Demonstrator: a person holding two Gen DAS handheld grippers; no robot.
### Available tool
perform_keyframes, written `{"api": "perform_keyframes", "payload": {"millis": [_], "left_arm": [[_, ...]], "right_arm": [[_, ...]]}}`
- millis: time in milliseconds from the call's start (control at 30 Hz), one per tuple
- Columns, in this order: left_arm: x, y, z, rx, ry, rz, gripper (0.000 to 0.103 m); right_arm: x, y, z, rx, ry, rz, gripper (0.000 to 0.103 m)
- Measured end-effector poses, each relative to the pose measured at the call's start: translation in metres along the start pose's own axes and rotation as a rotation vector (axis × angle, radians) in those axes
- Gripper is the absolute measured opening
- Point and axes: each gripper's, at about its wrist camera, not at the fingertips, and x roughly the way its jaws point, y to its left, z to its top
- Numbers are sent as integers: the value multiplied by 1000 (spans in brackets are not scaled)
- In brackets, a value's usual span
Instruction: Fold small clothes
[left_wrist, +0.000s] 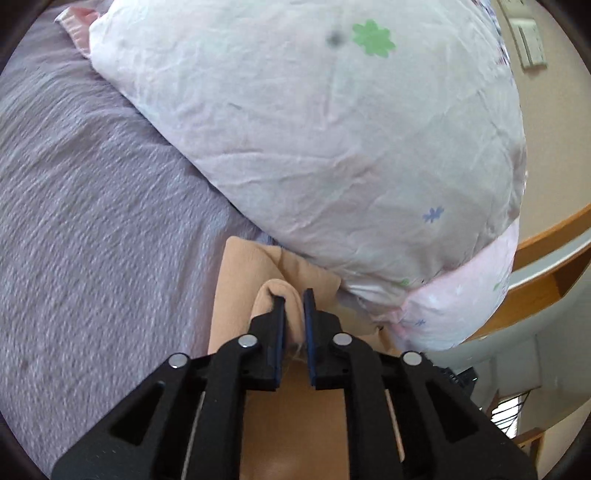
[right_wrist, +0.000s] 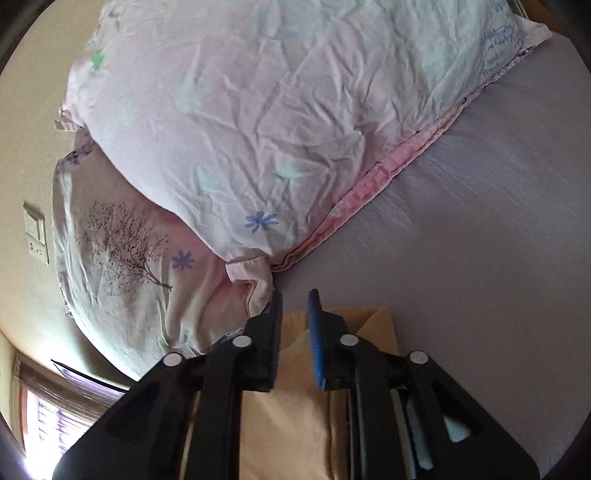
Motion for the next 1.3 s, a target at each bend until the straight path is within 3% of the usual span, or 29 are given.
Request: {"api": "perform_keyframes", "payload": {"millis": [33,67,100,200,433,467,500,567,667,800,867,900,933,967,1033,1133,1167,1233,1300], "left_arm": [[-3,2,3,-22,-20,-1,41],[-8,0,6,-21,-49,24,62],[-17,-3,7,-2,-84,48,65],[-36,-13,4,59,-84,54,65],[-34,-42,-40,284,52,112,70],[-28,-43,-44,302,73,142,70],[-22,-41,-47,310,88,169,70],[-11,-35,-50,312,110,218,70],[-3,-37,-53,334,100,249,70],[-5,-41,-54,332,95,244,70],[-18,-41,-53,314,77,220,70],[-26,-41,-52,310,65,221,71],[-33,-40,-52,310,58,230,73],[-39,-37,-52,314,57,240,75],[-47,-30,-52,315,73,262,75],[-37,-27,-60,322,127,277,75],[-32,-26,-63,324,143,282,75],[-25,-21,-68,319,167,293,75],[-22,-23,-72,340,157,307,75]], "right_arm": [[2,1,3,0,11,-2,22],[-1,5,2,-37,15,-5,22],[-6,10,1,-92,8,-39,22],[-9,26,-7,-268,-9,-212,22],[6,38,-24,-421,70,-290,22],[14,40,-29,-452,98,-316,20],[18,40,-31,-472,118,-326,10],[15,45,-34,-493,44,-327,5],[-7,44,-18,-400,-80,-252,5],[20,47,-22,-459,26,-413,6],[3,48,-26,-427,-11,-399,24],[-9,51,-30,-422,-37,-354,35],[-20,54,-36,-433,-48,-287,55],[-30,55,-41,-451,-33,-243,60],[-30,58,-54,-497,36,-205,60],[10,46,-68,-498,166,-314,61],[5,48,-69,-507,126,-293,61],[-2,47,-66,-452,132,-251,62],[-19,45,-63,-414,91,-128,65]]}}
